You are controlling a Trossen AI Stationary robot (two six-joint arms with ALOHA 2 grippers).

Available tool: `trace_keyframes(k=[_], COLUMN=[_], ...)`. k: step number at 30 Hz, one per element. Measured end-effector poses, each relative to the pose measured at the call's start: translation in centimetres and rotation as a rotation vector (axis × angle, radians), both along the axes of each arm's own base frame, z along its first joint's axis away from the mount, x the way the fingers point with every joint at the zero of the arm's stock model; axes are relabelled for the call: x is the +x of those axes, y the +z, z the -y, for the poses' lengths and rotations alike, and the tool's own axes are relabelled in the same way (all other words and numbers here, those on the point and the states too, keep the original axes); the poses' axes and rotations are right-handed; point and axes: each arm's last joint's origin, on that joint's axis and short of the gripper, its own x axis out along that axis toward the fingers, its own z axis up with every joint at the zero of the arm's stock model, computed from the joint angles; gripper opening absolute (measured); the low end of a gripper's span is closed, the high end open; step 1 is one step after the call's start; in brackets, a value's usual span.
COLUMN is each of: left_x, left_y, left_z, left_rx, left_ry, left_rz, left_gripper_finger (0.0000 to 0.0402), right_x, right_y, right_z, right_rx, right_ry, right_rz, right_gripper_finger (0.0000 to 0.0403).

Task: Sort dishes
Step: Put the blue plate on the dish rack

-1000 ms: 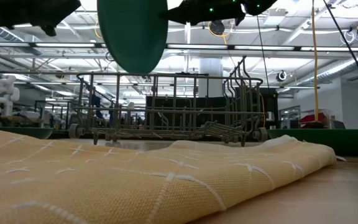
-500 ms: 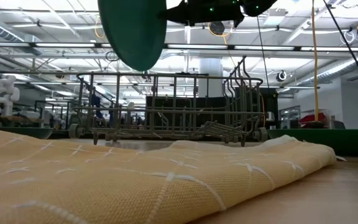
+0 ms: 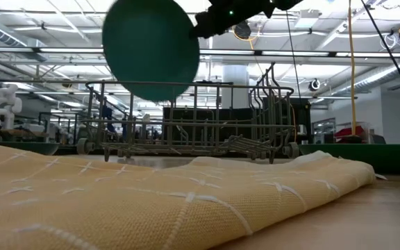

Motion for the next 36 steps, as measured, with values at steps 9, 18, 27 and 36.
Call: trace_keyframes(k=[9, 18, 27, 36], left_x=[1.0, 3.0, 3.8, 4.4], left_y=[-0.6, -1.8, -2.3, -3.1], left_z=[-0.6, -1.4, -1.2, -1.8], left_rx=[0.071, 0.076, 0.064, 0.061], left_ry=[0.123, 0.223, 0.183, 0.308], left_rz=[-0.107, -0.197, -0.208, -0.279], left_gripper_finger=[0.0125, 0.0162, 0.0174, 0.0173], right_x=[0.4, 0.6, 0.6, 0.6], right_y=[0.2, 0.2, 0.2, 0.2], right_z=[-3.2, -5.6, -6.1, -6.3], right_rx=[-0.042, -0.063, -0.070, -0.063], right_ry=[-0.269, -0.349, -0.375, -0.377], right_rz=[-0.002, -0.013, -0.015, -0.005], right_gripper_finger=[0.0000, 0.0000, 0.0000, 0.0000])
